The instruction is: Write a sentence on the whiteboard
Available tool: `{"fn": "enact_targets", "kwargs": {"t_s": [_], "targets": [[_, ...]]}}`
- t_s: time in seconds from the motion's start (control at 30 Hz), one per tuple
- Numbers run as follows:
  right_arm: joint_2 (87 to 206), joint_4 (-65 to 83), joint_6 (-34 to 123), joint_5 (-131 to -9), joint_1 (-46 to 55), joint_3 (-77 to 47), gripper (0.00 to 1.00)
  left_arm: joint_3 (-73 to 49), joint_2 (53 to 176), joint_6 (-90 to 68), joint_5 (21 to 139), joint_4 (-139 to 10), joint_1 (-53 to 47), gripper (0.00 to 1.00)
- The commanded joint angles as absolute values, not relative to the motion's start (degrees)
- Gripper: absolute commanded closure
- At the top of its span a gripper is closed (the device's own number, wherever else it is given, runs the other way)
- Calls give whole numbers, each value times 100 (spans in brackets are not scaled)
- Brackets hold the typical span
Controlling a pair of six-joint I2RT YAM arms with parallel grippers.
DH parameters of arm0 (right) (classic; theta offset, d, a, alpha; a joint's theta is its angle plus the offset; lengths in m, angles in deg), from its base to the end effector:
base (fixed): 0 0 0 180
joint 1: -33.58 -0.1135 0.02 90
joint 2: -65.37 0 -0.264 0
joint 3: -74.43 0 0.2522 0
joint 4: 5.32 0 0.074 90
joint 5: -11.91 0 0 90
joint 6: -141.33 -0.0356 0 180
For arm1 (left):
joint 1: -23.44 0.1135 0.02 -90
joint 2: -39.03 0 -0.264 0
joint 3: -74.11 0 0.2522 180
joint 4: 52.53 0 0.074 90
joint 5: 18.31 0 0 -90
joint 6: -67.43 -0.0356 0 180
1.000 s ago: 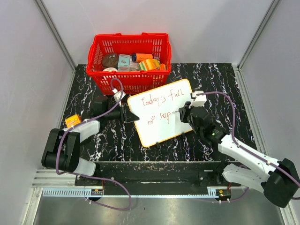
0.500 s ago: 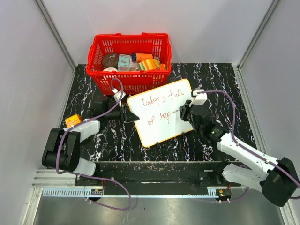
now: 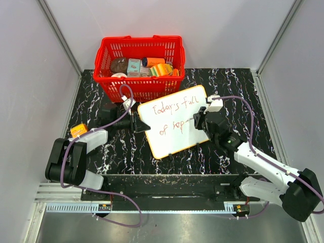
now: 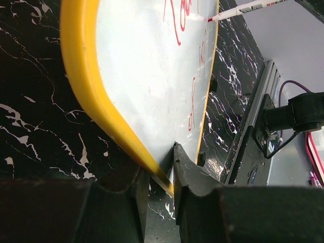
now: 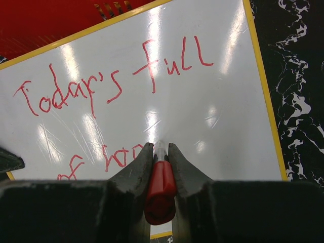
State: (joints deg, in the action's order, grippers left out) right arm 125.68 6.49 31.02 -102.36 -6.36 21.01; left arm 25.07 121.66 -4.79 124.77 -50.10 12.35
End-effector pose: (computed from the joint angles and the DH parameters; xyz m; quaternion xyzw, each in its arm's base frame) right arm 0.1938 0.1431 0.2785 -0.0147 0.8037 0.1382 0.5786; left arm 0.2672 -0.0814 0.1864 0.1736 0.7907 -0.4865 0.3286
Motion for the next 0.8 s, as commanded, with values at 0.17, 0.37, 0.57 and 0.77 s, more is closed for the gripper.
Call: {"fn": "enact_targets", "kwargs": {"t_s": [0.17,0.37,0.57,0.77], "targets": [[12540,431,3121,-10016,-570,1945,100,2511,12332,-1202,11977,-5205,1079,100],[12548,422,3112,-9901,-579,1954,100,2520,12332,-1202,11976,-5205,1079,100],[12531,537,3050,-9787,-579,2042,100,2520,12332,-1202,11976,-5205,1079,100],[12417,704,2989,-9804,-579,2138,100,2511,12332,-1202,11976,-5205,1079,100]]}}
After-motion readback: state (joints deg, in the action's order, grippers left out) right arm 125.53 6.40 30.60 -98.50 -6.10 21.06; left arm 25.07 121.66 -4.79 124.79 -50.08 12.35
